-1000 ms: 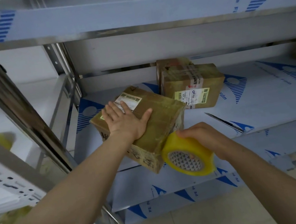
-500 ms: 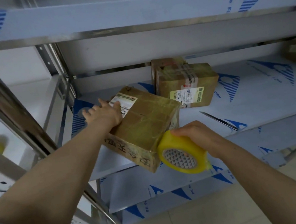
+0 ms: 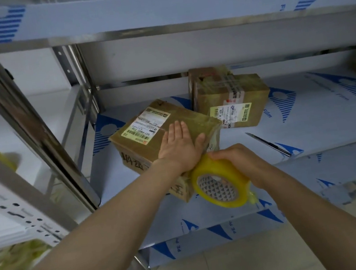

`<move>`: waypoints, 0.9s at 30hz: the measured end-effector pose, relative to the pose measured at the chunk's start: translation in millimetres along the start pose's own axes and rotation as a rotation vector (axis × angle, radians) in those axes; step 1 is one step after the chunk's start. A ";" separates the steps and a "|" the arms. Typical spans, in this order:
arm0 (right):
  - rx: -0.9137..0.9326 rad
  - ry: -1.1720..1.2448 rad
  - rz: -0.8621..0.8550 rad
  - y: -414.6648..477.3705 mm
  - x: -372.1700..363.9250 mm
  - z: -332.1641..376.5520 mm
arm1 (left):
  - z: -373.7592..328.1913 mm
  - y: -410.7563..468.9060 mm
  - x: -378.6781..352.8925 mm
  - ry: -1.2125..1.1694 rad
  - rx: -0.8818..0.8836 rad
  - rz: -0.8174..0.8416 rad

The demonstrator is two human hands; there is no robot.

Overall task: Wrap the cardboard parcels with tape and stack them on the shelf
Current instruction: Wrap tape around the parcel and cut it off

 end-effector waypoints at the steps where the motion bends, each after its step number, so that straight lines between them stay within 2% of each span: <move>1: -0.003 0.007 0.005 0.6 0.5 -1.1 | 8.1 2.7 9.3 -0.005 0.002 -0.030; 3: -0.015 -0.004 0.019 1.3 0.0 -2.6 | 42.9 7.5 36.9 0.139 0.087 -0.156; 4: -0.020 -0.010 0.020 2.3 -0.8 -2.9 | 68.0 7.1 45.7 0.233 0.186 -0.172; 7: -0.036 -0.015 0.019 4.5 -2.6 -2.0 | 117.1 0.3 39.1 0.245 0.409 -0.035; 9: -0.048 -0.015 0.013 5.4 -0.9 -1.9 | 120.5 6.9 35.3 0.189 0.400 -0.010; 12: -0.050 -0.015 0.023 6.6 -0.7 -0.7 | 134.0 9.3 48.6 0.237 0.426 -0.091; 15: -0.049 -0.024 0.025 7.7 -2.2 -0.1 | 148.8 0.6 53.3 0.024 0.514 -0.066; 16: -0.050 -0.017 0.020 7.7 -2.0 0.3 | 147.2 -1.9 55.0 0.042 0.542 -0.032; 17: -0.051 -0.016 0.015 7.8 -1.6 0.8 | 140.5 -1.4 59.8 0.164 0.556 -0.017; 19: -0.056 -0.021 0.012 7.7 -1.5 0.8 | 108.5 3.3 61.5 0.378 0.478 -0.027; 20: -0.056 -0.017 0.012 7.3 -1.7 1.2 | 86.9 4.9 51.9 0.384 0.391 -0.033; 22: -0.045 0.009 0.022 7.7 -2.9 2.0 | 46.9 2.9 18.0 0.259 0.218 0.008; 24: -0.033 0.029 0.023 8.1 -3.1 3.6 | 27.5 -1.5 1.8 0.165 0.161 0.061; 27: -0.023 0.027 0.008 6.3 -3.4 4.5 | 14.4 -4.7 10.0 0.212 0.091 -0.003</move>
Point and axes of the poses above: each hand's wrist, its own y-axis towards the middle knuckle, its own x-axis out of the back of the hand, z = x × y, the point moved 8 cm from there along y, towards the middle knuckle, and after that the axes turned 7 degrees about -x, right-handed, at the moved point
